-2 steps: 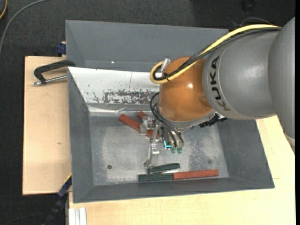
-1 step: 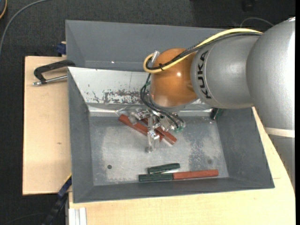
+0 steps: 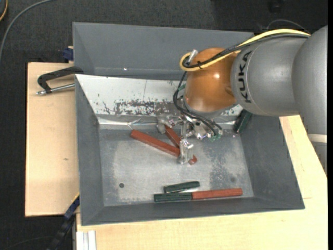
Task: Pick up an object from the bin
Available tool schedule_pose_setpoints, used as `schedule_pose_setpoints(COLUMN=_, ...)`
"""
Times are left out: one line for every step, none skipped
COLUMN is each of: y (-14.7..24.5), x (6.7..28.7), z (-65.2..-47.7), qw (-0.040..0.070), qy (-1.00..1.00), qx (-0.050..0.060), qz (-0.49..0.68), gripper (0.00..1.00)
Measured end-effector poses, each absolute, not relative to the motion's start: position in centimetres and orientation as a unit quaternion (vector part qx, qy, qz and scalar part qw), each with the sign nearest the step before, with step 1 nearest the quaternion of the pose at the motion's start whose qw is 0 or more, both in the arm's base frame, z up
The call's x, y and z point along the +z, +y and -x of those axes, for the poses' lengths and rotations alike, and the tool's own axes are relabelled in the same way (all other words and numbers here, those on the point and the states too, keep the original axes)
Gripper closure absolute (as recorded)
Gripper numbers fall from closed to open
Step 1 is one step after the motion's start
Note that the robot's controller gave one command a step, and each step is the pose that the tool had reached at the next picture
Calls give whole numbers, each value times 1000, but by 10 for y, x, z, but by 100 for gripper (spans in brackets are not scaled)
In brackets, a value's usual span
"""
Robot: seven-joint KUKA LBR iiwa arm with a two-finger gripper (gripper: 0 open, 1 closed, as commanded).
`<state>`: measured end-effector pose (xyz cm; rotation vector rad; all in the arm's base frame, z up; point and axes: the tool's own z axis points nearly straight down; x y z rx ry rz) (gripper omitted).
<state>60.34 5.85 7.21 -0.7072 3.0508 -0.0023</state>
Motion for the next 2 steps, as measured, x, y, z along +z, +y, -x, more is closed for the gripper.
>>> schedule_pose_setpoints(y=62, x=71, z=-602, qw=3, qy=974, qx=1, qz=227, gripper=100)
schedule_pose_setpoints(y=76, x=230, z=-583, qw=7, qy=906, qx=-1, qz=424, gripper=100)
